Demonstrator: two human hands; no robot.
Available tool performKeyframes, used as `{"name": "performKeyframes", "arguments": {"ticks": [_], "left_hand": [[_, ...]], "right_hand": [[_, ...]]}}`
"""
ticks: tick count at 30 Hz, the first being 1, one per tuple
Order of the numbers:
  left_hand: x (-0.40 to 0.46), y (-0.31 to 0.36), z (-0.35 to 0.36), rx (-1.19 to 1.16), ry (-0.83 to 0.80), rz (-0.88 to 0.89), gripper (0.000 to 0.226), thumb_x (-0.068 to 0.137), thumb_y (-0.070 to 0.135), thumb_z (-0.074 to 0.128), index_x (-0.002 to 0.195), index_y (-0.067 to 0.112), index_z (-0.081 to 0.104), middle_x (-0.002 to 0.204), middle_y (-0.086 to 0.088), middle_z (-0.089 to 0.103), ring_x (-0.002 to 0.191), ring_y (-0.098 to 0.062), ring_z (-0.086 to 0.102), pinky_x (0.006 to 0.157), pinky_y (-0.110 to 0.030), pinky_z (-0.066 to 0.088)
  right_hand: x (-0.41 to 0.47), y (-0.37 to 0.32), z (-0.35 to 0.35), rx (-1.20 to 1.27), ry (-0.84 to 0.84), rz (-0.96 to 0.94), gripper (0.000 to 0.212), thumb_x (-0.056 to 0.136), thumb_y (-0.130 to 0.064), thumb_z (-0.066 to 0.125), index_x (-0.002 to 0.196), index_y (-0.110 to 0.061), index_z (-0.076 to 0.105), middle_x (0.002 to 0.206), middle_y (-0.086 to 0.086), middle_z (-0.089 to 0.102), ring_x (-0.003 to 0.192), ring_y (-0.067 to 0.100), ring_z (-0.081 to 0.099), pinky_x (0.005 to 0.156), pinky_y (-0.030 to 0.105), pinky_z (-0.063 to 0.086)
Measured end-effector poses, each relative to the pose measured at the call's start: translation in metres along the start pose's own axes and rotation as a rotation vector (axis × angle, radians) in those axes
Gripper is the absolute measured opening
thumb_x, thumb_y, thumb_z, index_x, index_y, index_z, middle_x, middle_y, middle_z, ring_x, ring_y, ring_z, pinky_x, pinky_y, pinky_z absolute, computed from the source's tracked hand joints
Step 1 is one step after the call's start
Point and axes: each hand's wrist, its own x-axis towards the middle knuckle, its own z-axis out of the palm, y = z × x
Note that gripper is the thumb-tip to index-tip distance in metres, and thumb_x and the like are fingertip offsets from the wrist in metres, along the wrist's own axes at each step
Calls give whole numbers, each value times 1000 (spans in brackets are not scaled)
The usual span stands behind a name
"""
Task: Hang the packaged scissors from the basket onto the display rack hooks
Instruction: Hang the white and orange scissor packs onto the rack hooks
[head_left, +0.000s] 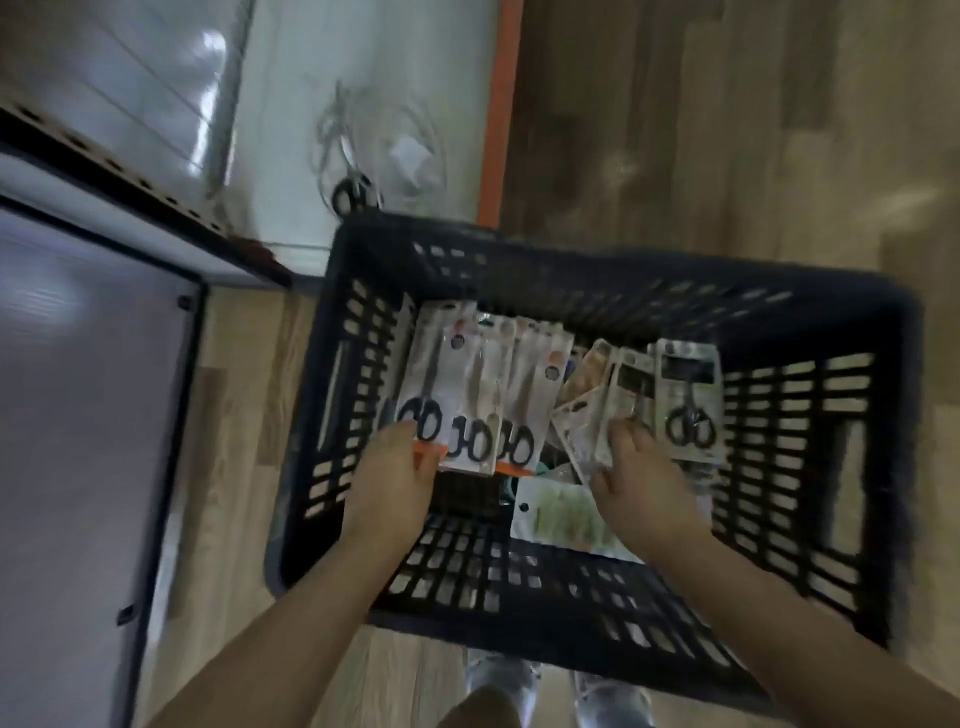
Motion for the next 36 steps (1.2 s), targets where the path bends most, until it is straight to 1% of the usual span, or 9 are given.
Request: {"name": "performKeyframes", "arguments": {"ticks": [5,8,12,17,23,29,32,34,36], "left_hand": [[53,-31,64,57,58,-44,32,96,26,47,111,0,57,112,-16,59,101,-30,55,90,-41,44],[77,-32,81,155,125,-52,34,97,28,45,115,1,54,118,-15,55,108,-29,51,88,-35,38],[102,-36,95,150,193,-88,47,96,38,42,124,1,49,127,-16,48,118,-31,45,94,-41,37],[113,-45,109,163,228,-66,54,94,40,45,127,-3,46,135,-21,41,127,-35,35,100,-47,35],[111,-40,105,69,218,-112,59,89,44,55,130,4,43,140,-15,41,132,-31,32,108,-46,29],[108,-34,98,8,130,-255,81,72,51,72,134,8,41,138,-11,44,131,-31,34,107,-45,31],[110,-24,89,29,39,-383,95,67,50,78,140,10,32,146,-13,31,137,-32,23,110,-48,23],[114,-20,83,-8,-53,-469,104,63,48,81,143,11,26,149,-14,20,140,-32,15,113,-47,18],[117,-22,82,-101,-122,-529,106,62,42,84,144,11,23,149,-15,19,139,-32,17,114,-46,22]], "right_hand": [[64,10,73,31,-6,-69,50,99,-28,40,143,-9,27,141,10,36,124,26,41,97,33,37],[102,10,95,69,86,-116,44,96,-28,45,134,-5,39,127,13,48,112,29,49,85,35,41],[137,2,108,93,155,-73,59,96,-38,44,140,-2,30,141,17,38,127,31,38,101,42,37],[144,-10,122,74,240,33,83,91,-58,42,148,-6,11,150,15,25,138,32,19,105,47,21],[151,-26,114,317,201,184,92,89,-49,54,148,-3,1,153,17,17,142,31,11,111,47,13],[149,-27,102,539,220,245,94,85,-40,64,147,2,7,153,21,9,137,37,22,110,42,25],[154,-20,100,674,192,283,84,78,-29,74,139,3,27,145,22,30,129,37,37,102,42,36],[160,-12,98,739,209,285,56,76,-22,74,121,2,51,119,18,56,109,34,55,79,36,47],[163,-7,93,760,174,242,29,80,-18,68,102,0,64,93,12,64,92,30,62,66,28,42]]}}
